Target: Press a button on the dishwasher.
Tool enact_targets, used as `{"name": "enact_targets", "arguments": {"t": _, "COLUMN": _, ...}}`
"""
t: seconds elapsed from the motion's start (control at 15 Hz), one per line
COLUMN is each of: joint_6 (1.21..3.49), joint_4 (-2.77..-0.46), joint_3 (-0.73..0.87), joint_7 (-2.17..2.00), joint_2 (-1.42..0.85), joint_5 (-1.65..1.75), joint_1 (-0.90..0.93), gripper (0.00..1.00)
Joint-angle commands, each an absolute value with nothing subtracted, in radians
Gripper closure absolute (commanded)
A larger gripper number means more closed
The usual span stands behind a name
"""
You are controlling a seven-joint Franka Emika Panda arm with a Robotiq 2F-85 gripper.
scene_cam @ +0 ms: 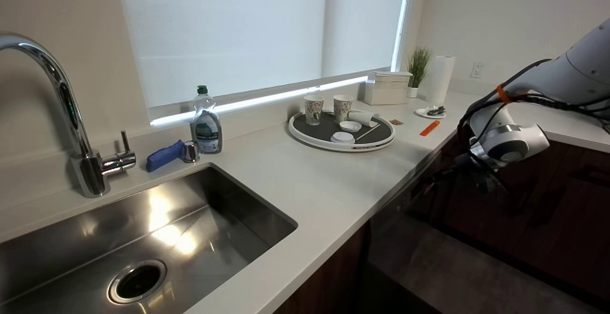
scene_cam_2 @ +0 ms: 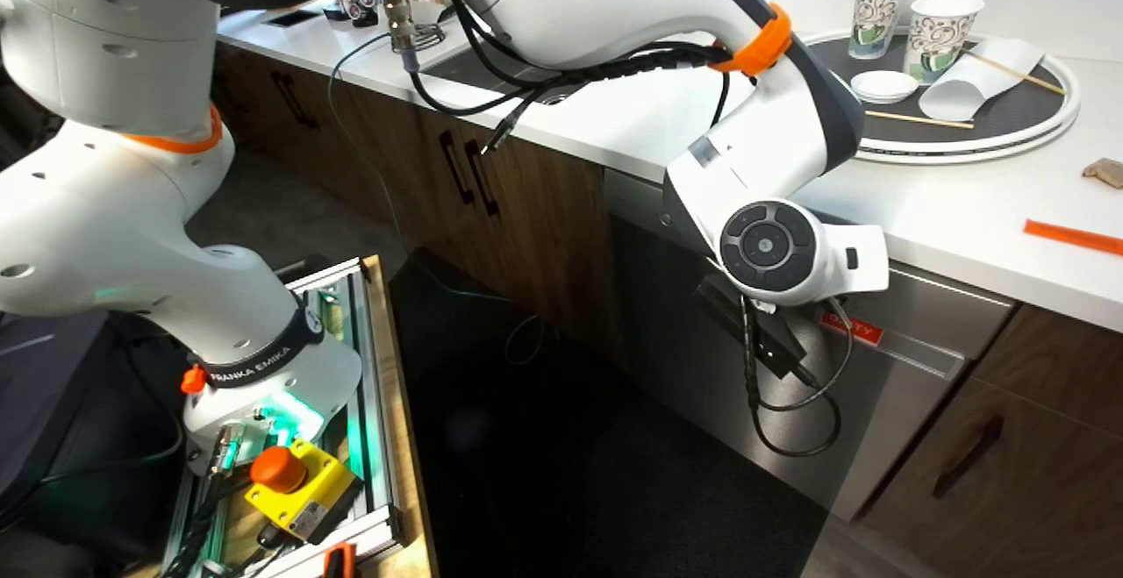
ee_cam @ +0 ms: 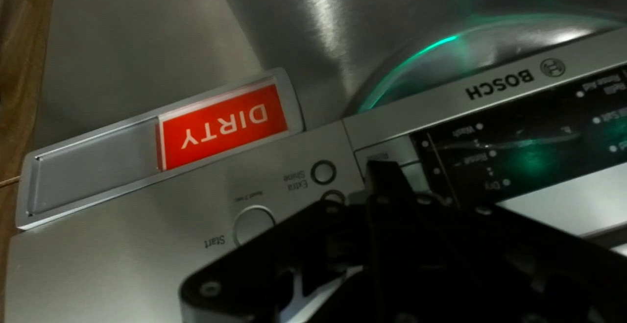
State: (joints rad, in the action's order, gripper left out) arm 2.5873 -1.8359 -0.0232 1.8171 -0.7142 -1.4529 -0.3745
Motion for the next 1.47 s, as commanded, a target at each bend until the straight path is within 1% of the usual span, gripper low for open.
{"name": "enact_targets", "arguments": {"t": 0.0, "joint_6": 2.511, "joint_4": -1.782, "joint_3": 0.012, "joint_7": 1.798, "joint_2": -0.731, "joint_5": -1.508, "joint_1": -0.341, "gripper": 1.0}}
{"name": "enact_targets", "arguments": {"t": 0.8, "joint_6": 2.43, "joint_4": -1.767, "joint_3": 0.049, "joint_7": 1.715, "joint_2": -0.748, "joint_5": -1.509, "joint_1": -0.328, "gripper": 1.0}}
{"name": "enact_targets", "arguments": {"t": 1.4, "joint_6": 2.442, "joint_4": -1.775, "joint_3": 0.079, "joint_7": 1.674, "joint_2": -0.752, "joint_5": -1.462, "joint_1": -0.309, "gripper": 1.0}}
